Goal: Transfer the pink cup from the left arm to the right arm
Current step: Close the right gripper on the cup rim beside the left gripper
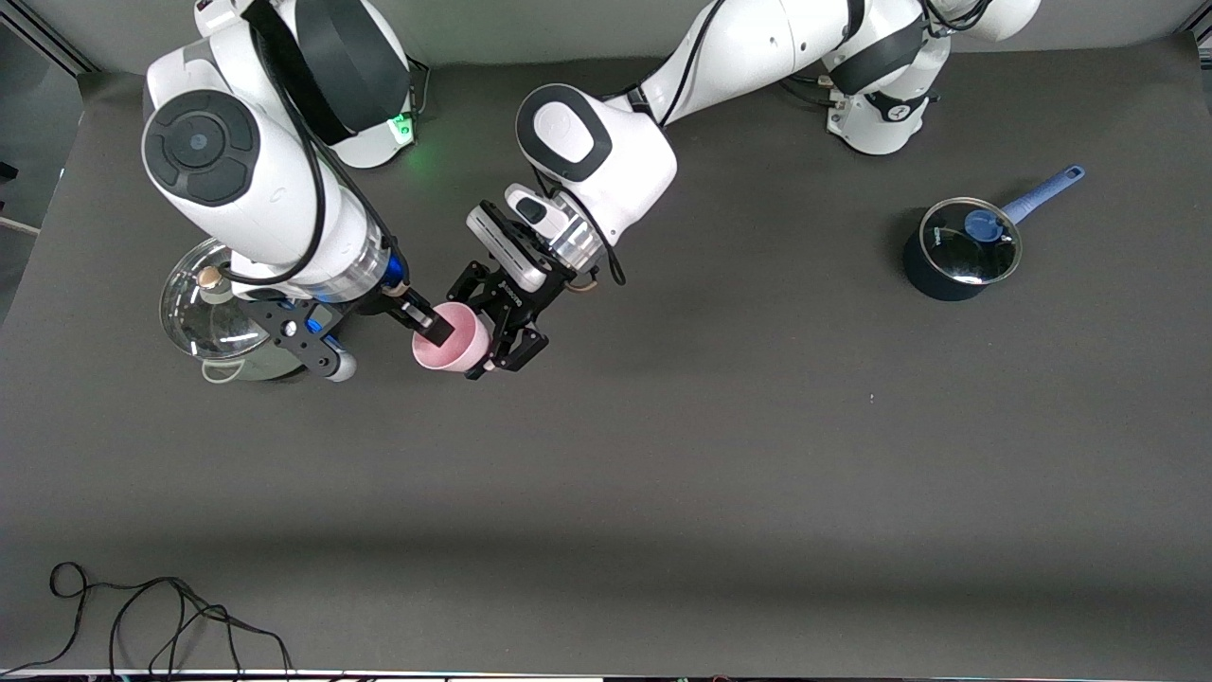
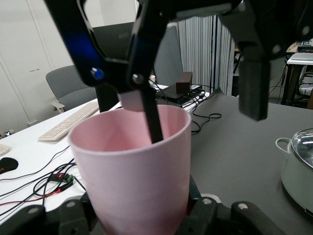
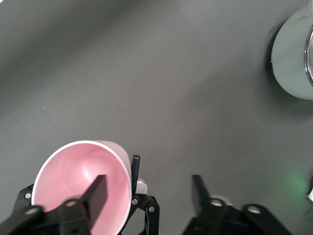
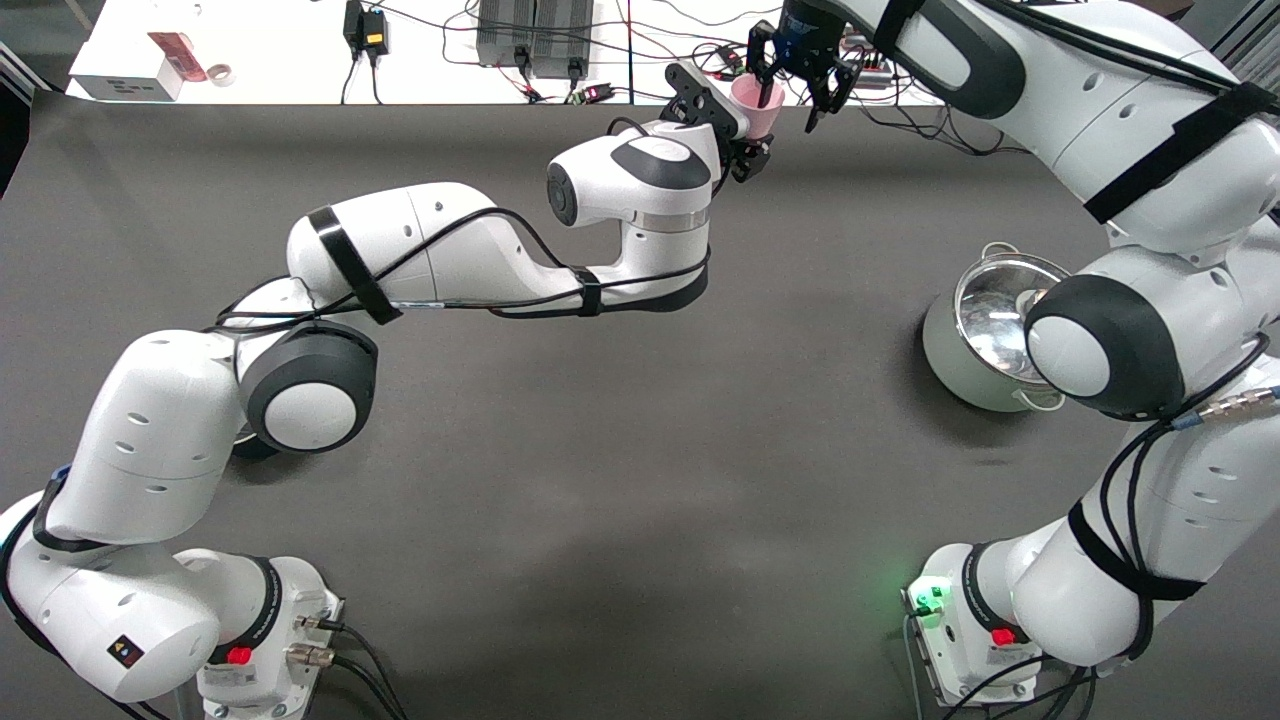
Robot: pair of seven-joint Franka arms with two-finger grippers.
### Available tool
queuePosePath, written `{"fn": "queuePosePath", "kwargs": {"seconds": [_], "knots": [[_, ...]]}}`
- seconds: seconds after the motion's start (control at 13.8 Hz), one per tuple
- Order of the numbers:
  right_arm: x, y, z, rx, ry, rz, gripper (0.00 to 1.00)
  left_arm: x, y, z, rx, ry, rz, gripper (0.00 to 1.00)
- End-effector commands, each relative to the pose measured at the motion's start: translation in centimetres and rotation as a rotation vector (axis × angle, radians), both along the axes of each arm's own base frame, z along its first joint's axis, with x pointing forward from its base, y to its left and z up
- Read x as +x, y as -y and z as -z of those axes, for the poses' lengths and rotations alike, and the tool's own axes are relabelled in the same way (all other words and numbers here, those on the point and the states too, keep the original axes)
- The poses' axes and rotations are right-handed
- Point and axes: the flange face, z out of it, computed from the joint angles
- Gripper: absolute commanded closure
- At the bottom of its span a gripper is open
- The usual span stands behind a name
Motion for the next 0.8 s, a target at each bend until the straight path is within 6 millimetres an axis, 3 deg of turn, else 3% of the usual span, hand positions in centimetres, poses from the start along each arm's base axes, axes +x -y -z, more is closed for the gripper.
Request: {"fn": "queuePosePath", "kwargs": {"seconds": [0.0, 0.14, 0.36, 0.72], "knots": [[-0.16, -0.49, -0.14, 0.001, 0.004, 0.011, 0.62, -0.47, 0.06, -0.98, -0.008, 0.003, -0.013, 1.00], [-0.16, -0.49, -0.28, 0.002, 0.007, 0.018, 0.83, -0.47, 0.06, -0.98, -0.008, 0.003, -0.013, 1.00], [-0.15, -0.52, -0.29, 0.004, 0.007, 0.022, 1.00, -0.40, -0.01, -1.05, -0.007, 0.005, -0.014, 1.00], [-0.08, -0.47, -0.39, 0.005, 0.012, 0.023, 1.00, -0.24, -0.10, -1.29, 0.000, 0.022, -0.013, 1.00]]}}
